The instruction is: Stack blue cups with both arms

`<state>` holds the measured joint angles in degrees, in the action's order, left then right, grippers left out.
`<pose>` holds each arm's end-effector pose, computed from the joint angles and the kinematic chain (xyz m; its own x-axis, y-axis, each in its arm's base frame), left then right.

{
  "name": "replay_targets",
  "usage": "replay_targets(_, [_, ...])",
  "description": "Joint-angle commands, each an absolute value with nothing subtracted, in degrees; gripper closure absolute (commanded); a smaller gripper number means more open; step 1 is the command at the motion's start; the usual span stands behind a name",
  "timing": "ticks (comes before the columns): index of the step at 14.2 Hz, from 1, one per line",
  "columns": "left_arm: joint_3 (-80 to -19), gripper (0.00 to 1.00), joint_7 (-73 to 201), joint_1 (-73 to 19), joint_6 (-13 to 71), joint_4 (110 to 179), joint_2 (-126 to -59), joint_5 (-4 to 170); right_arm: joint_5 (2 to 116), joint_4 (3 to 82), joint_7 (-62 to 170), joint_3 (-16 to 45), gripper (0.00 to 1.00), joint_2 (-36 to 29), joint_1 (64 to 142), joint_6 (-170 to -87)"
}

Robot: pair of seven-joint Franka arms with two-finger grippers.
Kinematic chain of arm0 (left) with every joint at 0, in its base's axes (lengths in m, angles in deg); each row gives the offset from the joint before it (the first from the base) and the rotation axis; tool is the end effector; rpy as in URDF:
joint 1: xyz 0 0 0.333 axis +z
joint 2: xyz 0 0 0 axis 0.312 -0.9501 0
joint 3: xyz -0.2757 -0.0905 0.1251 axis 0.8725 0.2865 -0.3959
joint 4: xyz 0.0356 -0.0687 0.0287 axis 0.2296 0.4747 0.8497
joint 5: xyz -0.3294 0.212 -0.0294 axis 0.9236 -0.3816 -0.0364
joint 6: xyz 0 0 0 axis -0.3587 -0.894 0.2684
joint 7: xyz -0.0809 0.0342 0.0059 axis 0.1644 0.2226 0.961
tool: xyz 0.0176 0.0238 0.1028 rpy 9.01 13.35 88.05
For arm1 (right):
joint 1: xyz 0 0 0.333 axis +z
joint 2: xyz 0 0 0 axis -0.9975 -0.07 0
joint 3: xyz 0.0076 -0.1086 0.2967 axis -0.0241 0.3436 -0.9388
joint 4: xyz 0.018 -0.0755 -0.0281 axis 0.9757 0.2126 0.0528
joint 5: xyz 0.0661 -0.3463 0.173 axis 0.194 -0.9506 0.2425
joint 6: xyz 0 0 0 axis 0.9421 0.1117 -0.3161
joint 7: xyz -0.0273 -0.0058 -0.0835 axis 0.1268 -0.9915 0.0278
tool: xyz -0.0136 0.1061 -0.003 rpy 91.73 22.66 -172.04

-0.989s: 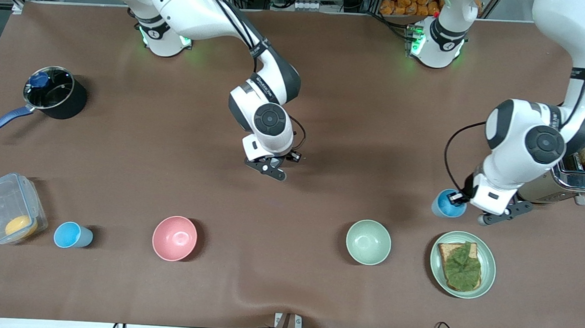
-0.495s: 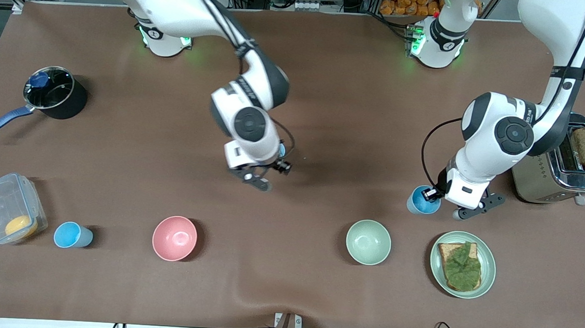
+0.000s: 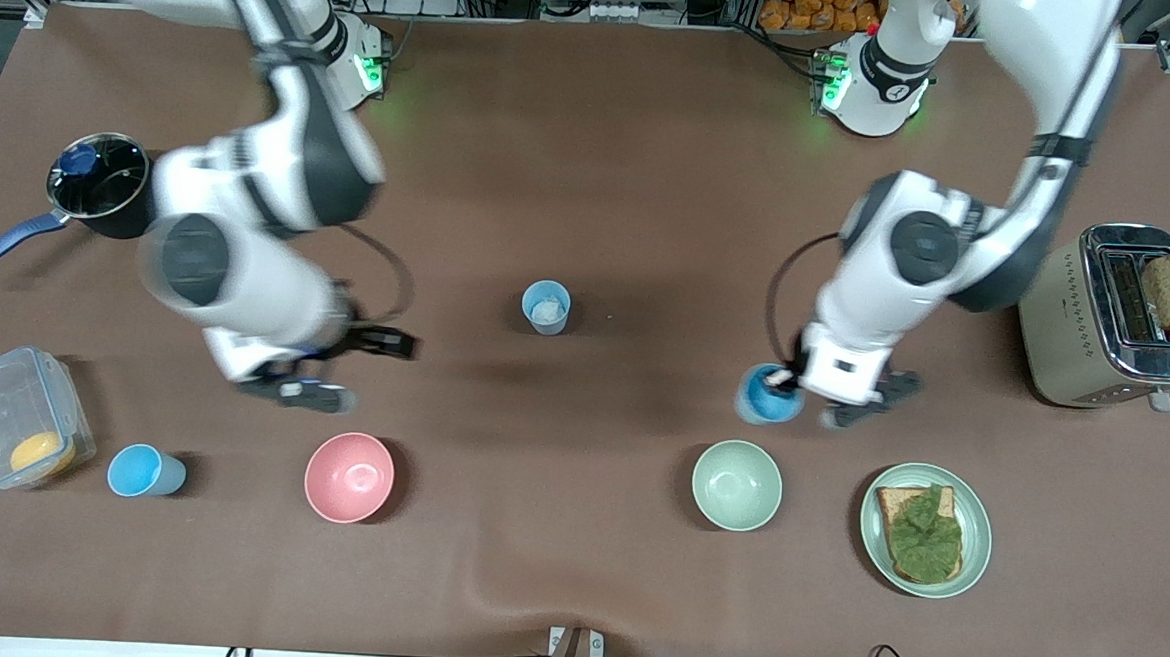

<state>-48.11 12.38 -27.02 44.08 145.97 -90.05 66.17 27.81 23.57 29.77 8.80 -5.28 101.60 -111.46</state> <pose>0.5957 -0.2958 0.3592 0.8855 0.4599 0.0652 0.4474 -0.8822 0.1467 0.6501 0.1914 0.4470 0.9869 -0.0766 -0.1419 -0.0847 -0.9950 -0.0521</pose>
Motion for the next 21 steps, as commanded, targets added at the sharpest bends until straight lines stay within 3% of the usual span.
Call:
replay_targets(1, [-48.5, 1.0, 5.8, -35.8, 42.6, 141.7, -92.3, 66.1, 27.1, 25.3, 41.0, 7.6, 0.0, -0.4, 95.4, -108.8])
replay_targets(4, [-48.5, 1.0, 0.2, -43.8, 42.6, 140.6, -92.5, 66.2, 27.1, 25.5, 53.7, 7.5, 0.0, 2.8, 88.3, -104.1])
replay_targets(9, [-48.7, 1.0, -0.8, -54.0, 42.6, 137.5, -97.0, 66.1, 18.9, 26.7, 56.1, 7.3, 0.0, 7.1, 87.7, -97.9])
replay_targets(12, [-48.8, 1.0, -0.4, -54.9, 42.6, 137.4, -98.8, 65.5, 19.1, 31.7, 59.0, 7.4, 0.0, 9.3, 86.4, -102.5])
replay_targets(15, [-49.2, 1.0, -0.5, -55.0, 42.7, 137.2, -99.7, 63.8, 19.4, 45.9, 61.0, 7.4, 0.0, 16.7, 84.5, -116.4])
replay_targets(21, [-50.2, 1.0, -0.3, -55.4, 42.9, 132.0, -104.1, 63.5, 21.7, 41.6, 60.9, 7.5, 0.0, 16.1, 84.1, -115.4])
